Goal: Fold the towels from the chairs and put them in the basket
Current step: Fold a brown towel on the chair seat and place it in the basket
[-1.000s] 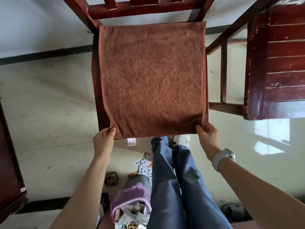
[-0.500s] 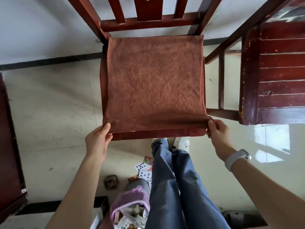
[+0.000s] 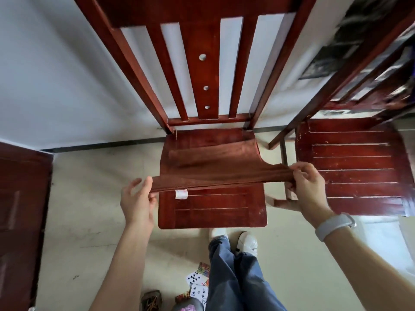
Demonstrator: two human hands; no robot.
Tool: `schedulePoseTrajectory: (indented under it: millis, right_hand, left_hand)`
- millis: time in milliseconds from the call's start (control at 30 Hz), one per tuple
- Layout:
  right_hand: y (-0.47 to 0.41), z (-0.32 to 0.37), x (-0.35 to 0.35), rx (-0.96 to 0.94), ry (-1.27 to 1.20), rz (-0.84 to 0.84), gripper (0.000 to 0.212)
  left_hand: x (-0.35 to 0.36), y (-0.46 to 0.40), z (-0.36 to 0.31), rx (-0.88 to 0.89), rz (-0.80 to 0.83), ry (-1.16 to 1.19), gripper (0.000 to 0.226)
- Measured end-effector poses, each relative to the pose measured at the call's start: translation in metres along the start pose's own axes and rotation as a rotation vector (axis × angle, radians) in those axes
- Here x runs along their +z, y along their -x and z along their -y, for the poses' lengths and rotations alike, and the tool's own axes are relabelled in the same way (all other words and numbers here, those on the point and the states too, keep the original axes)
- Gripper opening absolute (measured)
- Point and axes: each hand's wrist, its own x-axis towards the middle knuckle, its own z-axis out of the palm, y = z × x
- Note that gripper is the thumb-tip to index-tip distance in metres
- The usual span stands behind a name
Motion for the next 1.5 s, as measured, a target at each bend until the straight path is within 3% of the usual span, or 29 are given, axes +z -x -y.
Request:
schedulePoseTrajectory:
  millis: [167, 333, 433, 600, 800, 1167, 1433, 1500]
  right_hand:
    - [0.011, 0.061, -0.023, -0.149, 0.033, 0.171, 0.036]
    - [0.021, 0.087, -0.042, -0.524, 0.586, 0.207, 0.035]
    - [0.024, 0.098, -0.057, -0.690, 0.700, 0.136, 0.022]
    - [0.031, 0.113, -0.078, -0.851, 0.809, 0.081, 0.016]
    - [0.036, 0.124, -0.096, -0.889, 0.735, 0.227, 0.017]
    - [0.051, 0.120, -0.120, -0.990, 0.759, 0.277, 0.020]
    - [0.060, 0.103, -0.132, -1.109, 0.772, 0.195, 0.017]
    - [0.062, 0.091, -0.132, -1.023, 0.730, 0.241, 0.016]
  left_hand:
    - [0.004, 0.024, -0.052, 0.083, 0.140, -0.035, 0.007]
    - [-0.001, 0.040, -0.085, 0.078, 0.404, -0.102, 0.021]
    - [0.001, 0.054, -0.086, 0.297, 0.398, -0.472, 0.028]
    - [-0.004, 0.063, -0.084, 0.801, 0.224, -0.912, 0.018]
    - [-0.017, 0.069, -0.083, 1.098, 0.329, -1.203, 0.014]
    - [-0.027, 0.091, -0.082, 1.288, 0.349, -1.196, 0.015]
    - [-0.037, 0.101, -0.071, 1.129, 0.352, -1.099, 0.010]
    - [-0.044, 0.102, -0.058, 1.030, 0.354, -1.022, 0.008]
